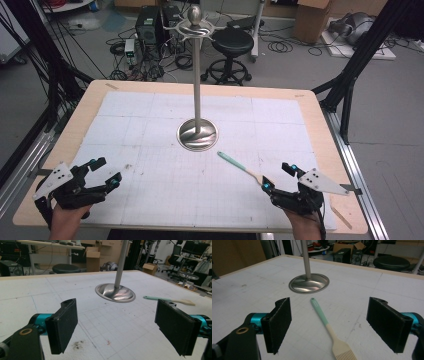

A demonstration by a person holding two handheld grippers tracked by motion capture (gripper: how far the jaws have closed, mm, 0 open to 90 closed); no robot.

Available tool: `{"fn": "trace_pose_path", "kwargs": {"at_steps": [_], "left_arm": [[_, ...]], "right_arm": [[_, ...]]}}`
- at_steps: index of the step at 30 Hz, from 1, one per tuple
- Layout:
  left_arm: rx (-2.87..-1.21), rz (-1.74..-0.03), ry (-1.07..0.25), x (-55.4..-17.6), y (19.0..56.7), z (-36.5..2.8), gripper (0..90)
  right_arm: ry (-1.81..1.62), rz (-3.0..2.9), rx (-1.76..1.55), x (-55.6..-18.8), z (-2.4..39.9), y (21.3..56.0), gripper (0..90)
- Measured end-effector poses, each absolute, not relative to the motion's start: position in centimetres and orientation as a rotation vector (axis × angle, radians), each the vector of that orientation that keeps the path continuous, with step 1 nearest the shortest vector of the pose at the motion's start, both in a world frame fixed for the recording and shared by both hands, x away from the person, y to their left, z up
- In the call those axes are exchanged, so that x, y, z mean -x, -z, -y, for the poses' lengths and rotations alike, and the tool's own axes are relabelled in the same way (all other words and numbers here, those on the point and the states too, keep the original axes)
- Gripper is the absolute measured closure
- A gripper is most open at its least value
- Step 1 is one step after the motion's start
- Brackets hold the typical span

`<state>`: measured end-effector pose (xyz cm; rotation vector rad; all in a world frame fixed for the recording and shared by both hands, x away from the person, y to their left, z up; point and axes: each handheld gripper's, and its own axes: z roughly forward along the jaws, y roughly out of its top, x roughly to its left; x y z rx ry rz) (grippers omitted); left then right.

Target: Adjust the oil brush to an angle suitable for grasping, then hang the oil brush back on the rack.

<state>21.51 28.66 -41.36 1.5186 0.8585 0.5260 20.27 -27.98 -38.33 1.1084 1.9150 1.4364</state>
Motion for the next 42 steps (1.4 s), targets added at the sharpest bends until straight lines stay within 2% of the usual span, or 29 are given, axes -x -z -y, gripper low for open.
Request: {"fn": "trace_pose_path", "kwargs": {"at_steps": [17,28,35,42], "left_arm": [[-1.528,-0.862,-0.521,-21.6,41.4,-28.6,19.0],[-1.537,-0.856,-0.508,-21.9,41.6,-28.4,19.0],[-1.546,-0.847,-0.505,-21.9,41.5,-28.2,19.0],[-1.559,-0.842,-0.501,-21.8,41.5,-28.0,19.2]], "right_arm": [[-1.435,-1.953,-1.104,-21.3,26.8,38.4,19.3],[-1.338,-2.050,-1.097,-23.4,25.8,39.2,19.5],[-1.279,-2.101,-1.114,-25.3,25.8,40.1,24.7],[-1.213,-2.233,-1.099,-27.4,25.1,41.6,37.4]]}}
